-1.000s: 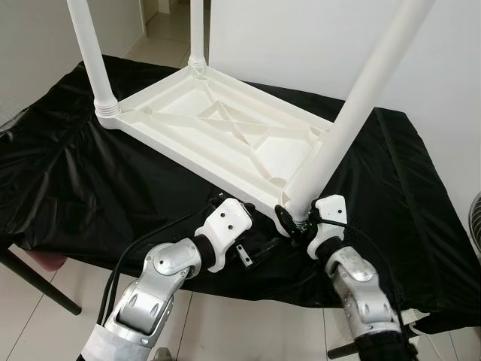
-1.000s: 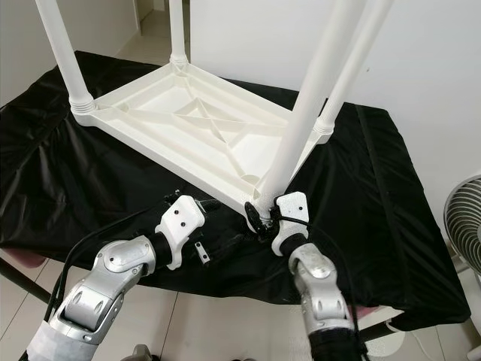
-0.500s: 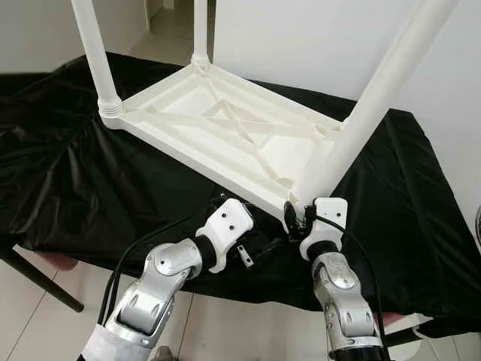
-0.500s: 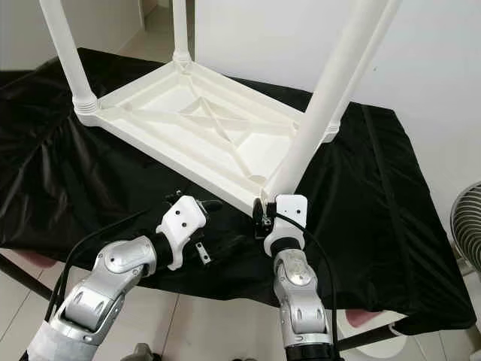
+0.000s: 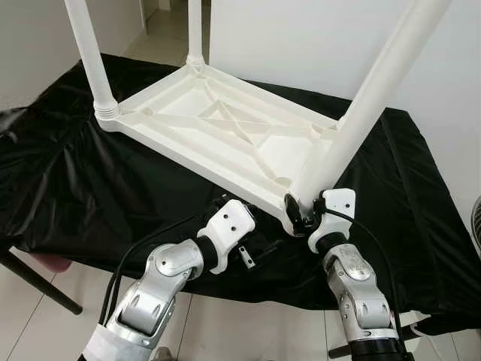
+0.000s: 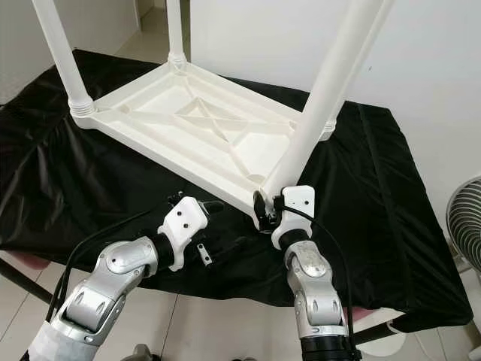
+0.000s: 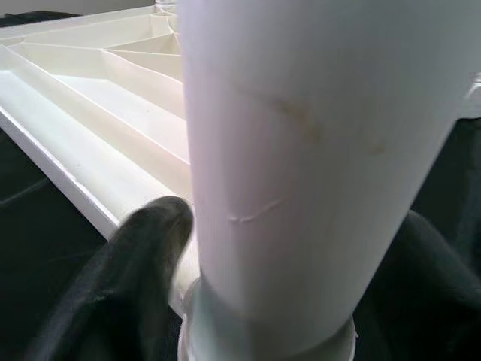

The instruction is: Building children table

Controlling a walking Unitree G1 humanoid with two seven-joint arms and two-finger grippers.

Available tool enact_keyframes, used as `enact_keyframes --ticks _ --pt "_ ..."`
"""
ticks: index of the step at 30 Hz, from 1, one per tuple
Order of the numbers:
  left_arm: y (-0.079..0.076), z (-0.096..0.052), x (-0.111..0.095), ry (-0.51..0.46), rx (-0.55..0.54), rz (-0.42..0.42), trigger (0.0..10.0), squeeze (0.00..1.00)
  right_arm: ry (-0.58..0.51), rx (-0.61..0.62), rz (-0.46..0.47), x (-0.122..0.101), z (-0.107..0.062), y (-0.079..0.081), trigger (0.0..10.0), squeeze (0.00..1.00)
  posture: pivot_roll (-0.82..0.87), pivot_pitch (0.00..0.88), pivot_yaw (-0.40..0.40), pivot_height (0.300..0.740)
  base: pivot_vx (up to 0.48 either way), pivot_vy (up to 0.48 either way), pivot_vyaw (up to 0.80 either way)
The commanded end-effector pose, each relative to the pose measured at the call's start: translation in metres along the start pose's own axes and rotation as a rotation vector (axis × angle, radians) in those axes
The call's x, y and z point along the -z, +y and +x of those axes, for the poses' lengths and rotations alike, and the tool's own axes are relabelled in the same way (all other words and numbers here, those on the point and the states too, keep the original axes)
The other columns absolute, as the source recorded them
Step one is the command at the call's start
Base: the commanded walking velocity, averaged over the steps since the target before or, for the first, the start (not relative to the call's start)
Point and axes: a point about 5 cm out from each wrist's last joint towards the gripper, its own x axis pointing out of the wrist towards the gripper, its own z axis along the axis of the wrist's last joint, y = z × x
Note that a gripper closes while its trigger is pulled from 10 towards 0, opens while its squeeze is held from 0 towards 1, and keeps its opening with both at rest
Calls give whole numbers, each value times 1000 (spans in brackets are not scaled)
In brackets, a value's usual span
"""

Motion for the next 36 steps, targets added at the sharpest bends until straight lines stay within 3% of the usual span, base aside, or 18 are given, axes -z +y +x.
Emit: enact_keyframes --ticks 1,2,3,11,21,28,31,32,33,36 --pt "-2 1 0 -6 -1 -2 10000 0 -23 -123 -29 -9 0 -13 10000 1000 126 48 -92 740 0 0 0" --pt "-2 2 0 -7 -1 -1 10000 0 -36 -228 -62 -17 1 -21 10000 1000 126 48 -92 740 0 0 0" --pt "-2 2 -1 -8 -1 0 10000 0 -31 -321 -79 -22 1 -27 10000 0 126 47 -91 740 0 0 0" --pt "1 3 -2 -12 -10 4 10000 0 22 -532 -147 -20 10 -34 10000 0 129 56 -90 740 0 0 0" --pt "4 2 -2 -10 -29 5 10000 0 85 -594 -161 -9 26 -44 10000 0 148 58 -96 740 0 0 0" --pt "5 1 -2 -10 -41 6 10000 0 121 -602 -147 6 37 -38 10000 0 156 57 -100 740 0 0 0" --pt "5 1 -2 -9 -46 5 10000 0 122 -597 -97 13 40 -34 10000 0 161 58 -102 740 0 0 0" --pt "5 1 -2 -9 -46 5 10000 0 120 -600 -89 15 41 -33 9059 0 161 58 -102 740 0 0 0" --pt "6 1 -2 -10 -48 4 10000 0 113 -592 -84 16 41 -33 0 0 163 59 -102 740 0 0 0" --pt "6 1 -2 -10 -49 5 10000 0 105 -589 -76 17 41 -32 0 0 167 59 -102 740 0 0 0"
